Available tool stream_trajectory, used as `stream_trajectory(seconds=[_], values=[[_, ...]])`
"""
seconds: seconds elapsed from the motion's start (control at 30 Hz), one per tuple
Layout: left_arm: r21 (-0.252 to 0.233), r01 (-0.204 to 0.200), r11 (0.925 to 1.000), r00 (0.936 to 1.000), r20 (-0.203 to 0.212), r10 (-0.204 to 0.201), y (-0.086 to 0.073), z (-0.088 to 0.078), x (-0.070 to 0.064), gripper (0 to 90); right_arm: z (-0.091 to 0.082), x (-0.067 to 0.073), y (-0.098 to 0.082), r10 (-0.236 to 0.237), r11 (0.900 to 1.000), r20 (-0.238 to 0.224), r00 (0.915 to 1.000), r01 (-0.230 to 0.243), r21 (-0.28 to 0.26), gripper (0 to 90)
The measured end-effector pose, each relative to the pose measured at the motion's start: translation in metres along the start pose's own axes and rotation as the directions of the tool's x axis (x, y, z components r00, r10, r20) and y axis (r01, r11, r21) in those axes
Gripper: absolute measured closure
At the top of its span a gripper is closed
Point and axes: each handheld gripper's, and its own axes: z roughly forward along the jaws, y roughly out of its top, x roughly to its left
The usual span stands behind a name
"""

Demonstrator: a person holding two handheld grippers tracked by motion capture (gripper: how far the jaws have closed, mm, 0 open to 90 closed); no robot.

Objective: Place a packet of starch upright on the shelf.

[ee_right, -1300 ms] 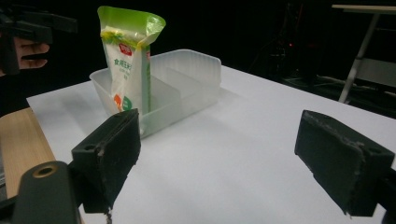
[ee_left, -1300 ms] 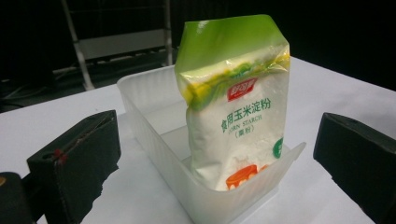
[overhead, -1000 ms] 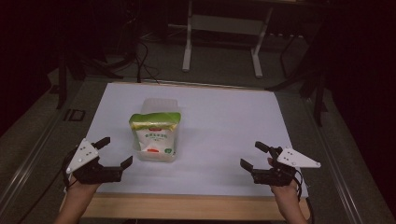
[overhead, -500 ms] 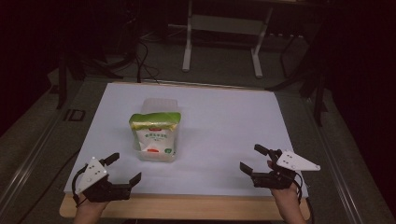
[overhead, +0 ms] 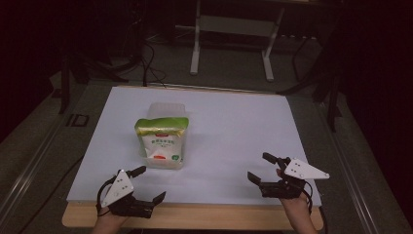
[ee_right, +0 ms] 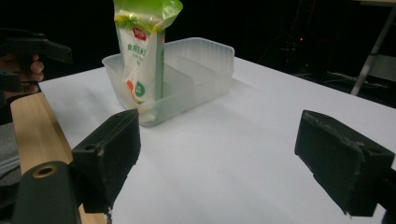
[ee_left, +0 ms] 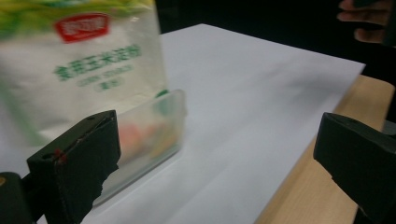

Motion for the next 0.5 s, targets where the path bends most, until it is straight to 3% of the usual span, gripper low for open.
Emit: stream_trajectory(seconds=[0.13,0.5], values=[[0.018,-0.009,0.9998,0.9997,0.021,0.009,-0.004,0.006,-0.001,0.7,0.003,0.000,-0.004,-0.003,1.000,-0.001,1.0000,0.003,0.009,14.2],[0.024,0.010,0.9996,0.9999,0.002,-0.010,-0.013,0.009,0.009,0.8,0.010,0.000,-0.009,-0.023,0.999,0.000,0.9997,0.023,0.031,14.2]])
